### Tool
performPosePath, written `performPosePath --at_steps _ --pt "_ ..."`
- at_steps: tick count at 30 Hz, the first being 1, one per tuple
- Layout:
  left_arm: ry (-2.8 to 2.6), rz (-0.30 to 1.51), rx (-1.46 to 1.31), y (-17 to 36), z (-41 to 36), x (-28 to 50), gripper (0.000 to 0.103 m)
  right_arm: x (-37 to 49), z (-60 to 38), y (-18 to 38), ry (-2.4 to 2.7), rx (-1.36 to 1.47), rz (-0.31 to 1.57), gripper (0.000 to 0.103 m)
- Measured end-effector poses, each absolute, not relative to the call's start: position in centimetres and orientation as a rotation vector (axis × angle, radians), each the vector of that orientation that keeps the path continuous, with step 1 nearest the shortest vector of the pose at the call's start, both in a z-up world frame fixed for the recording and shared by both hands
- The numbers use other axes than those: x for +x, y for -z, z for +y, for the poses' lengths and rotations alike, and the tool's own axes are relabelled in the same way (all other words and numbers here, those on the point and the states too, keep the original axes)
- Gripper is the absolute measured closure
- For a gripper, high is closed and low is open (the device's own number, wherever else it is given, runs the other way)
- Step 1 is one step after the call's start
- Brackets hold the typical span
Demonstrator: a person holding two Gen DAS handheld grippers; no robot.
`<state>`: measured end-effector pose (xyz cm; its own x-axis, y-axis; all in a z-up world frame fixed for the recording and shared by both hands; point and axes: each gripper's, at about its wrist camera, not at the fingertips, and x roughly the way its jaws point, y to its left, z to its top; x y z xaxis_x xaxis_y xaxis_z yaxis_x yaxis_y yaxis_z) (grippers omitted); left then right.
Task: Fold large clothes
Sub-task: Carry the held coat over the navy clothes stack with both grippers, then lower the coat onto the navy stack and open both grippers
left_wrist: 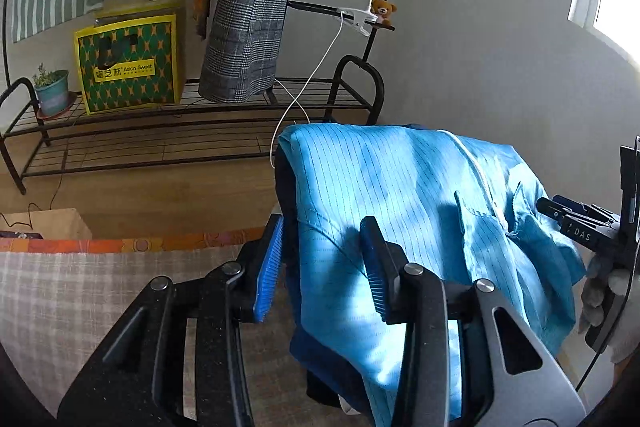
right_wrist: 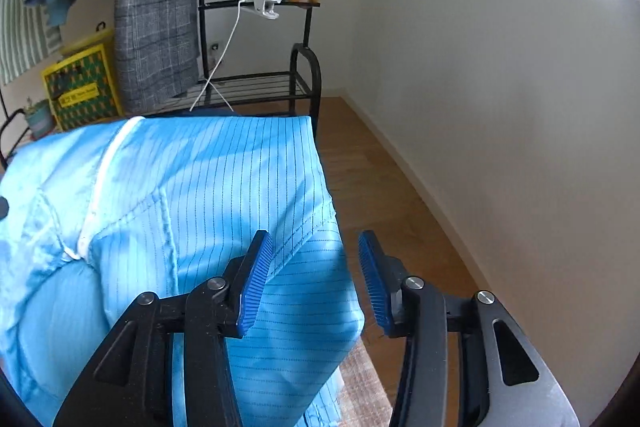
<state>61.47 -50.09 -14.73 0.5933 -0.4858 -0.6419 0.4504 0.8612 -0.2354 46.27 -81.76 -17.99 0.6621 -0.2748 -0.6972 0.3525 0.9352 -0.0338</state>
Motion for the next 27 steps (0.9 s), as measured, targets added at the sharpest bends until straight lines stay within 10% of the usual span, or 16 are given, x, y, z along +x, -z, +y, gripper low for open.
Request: performPosePath --at_steps 27 --pt "0.681 0.628 -0.044 -2.4 -42.8 42.3 0.064 31.9 -73.9 1.6 0.29 0.093 0.604 0.059"
